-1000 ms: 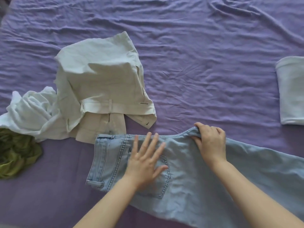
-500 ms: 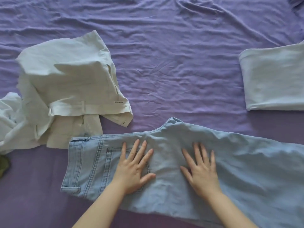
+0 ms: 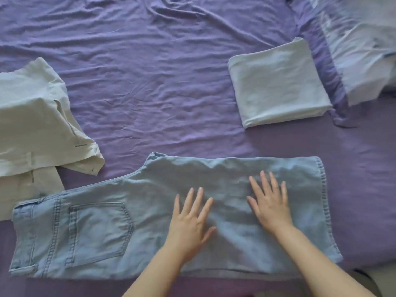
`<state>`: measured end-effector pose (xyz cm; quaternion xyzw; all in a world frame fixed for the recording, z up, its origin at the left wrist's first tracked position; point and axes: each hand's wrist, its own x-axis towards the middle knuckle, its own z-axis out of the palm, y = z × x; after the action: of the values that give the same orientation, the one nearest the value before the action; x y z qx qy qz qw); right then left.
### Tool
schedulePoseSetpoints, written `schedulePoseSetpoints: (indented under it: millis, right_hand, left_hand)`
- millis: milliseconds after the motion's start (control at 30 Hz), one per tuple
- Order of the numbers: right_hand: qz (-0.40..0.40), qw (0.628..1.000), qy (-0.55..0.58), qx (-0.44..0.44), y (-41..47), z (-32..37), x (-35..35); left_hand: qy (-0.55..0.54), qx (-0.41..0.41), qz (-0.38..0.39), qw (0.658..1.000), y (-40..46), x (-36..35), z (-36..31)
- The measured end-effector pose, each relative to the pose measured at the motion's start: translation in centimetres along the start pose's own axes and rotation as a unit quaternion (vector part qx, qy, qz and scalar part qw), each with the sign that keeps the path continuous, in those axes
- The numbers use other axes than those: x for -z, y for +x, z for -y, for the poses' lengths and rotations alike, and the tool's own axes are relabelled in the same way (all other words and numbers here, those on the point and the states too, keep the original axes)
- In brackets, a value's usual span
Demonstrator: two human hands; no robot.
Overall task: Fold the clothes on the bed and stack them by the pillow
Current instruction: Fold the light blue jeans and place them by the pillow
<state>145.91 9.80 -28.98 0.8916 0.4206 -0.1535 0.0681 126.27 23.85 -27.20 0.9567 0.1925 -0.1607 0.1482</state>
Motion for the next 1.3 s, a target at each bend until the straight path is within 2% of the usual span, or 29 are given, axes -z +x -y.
schedulePoseSetpoints:
  millis: [133, 233, 400, 500, 600, 733, 800, 900, 933, 967, 1000, 1033, 1133, 1167, 1233, 1300]
  right_hand:
    - [0.097, 0.993, -0.057, -0.04, 0.3, -9.3, 0.1]
    - [0.09, 0.993, -0.052, -0.049, 0.7, -13.8, 0.7]
    - [0.065, 0.981, 0.153, -0.098, -2.0, -15.9, 0.7]
    - [-0.001, 0.957, 0.232, -0.174, -4.9, -16.0, -0.5]
    - [0.001, 0.907, 0.325, -0.267, -7.3, -16.4, -1.5]
    - [-0.01, 0.88, 0.383, -0.28, -9.1, -16.6, -0.9]
    - [-0.032, 0.873, 0.419, -0.249, -9.5, -15.7, 0.3]
    - [-0.031, 0.895, 0.418, -0.152, -9.4, -13.0, 2.5]
    - [-0.014, 0.908, 0.399, -0.125, -9.4, -11.9, 3.1]
    - [0.008, 0.921, 0.375, -0.105, -9.3, -10.8, 3.6]
    - [0.029, 0.93, 0.355, -0.089, -9.2, -9.6, 4.2]
    - [0.042, 0.936, 0.34, -0.075, -9.1, -8.5, 4.6]
    - [0.062, 0.944, 0.32, -0.042, -9.2, -4.6, 5.6]
    - [0.064, 0.945, 0.319, -0.034, -9.3, -3.3, 5.7]
    - [0.06, 0.939, 0.336, -0.03, -9.5, -1.1, 6.0]
    - [0.048, 0.93, 0.363, -0.025, -9.9, 0.8, 6.1]
  left_hand:
    - [-0.01, -0.043, 0.056, 0.997, 3.0, 0.5, -7.4]
    - [-0.038, -0.093, 0.107, 0.989, 4.7, -0.5, -11.9]
    - [-0.051, -0.122, 0.154, 0.979, 6.3, -1.6, -17.5]
    - [-0.092, -0.06, 0.154, 0.982, 7.4, -1.6, -19.7]
    - [-0.165, 0.031, 0.13, 0.977, 8.7, -0.9, -20.6]
    - [-0.275, 0.084, 0.104, 0.952, 10.0, 1.0, -21.4]
    - [-0.381, 0.131, 0.098, 0.91, 10.7, 2.3, -21.9]
    - [-0.589, 0.22, 0.097, 0.772, 11.6, 4.8, -21.8]
    - [-0.618, 0.234, 0.091, 0.745, 12.0, 5.5, -21.6]
    - [-0.628, 0.241, 0.084, 0.735, 12.3, 6.1, -21.2]
    - [-0.621, 0.241, 0.078, 0.742, 12.7, 6.7, -20.7]
    - [-0.597, 0.234, 0.073, 0.764, 13.0, 7.2, -20.3]
    - [-0.454, 0.179, 0.059, 0.871, 13.8, 8.2, -18.7]
    - [-0.409, 0.165, 0.038, 0.897, 13.8, 8.4, -17.9]
    - [-0.372, 0.159, -0.013, 0.915, 13.7, 8.7, -15.6]
    - [-0.375, 0.165, -0.051, 0.911, 13.0, 9.0, -12.8]
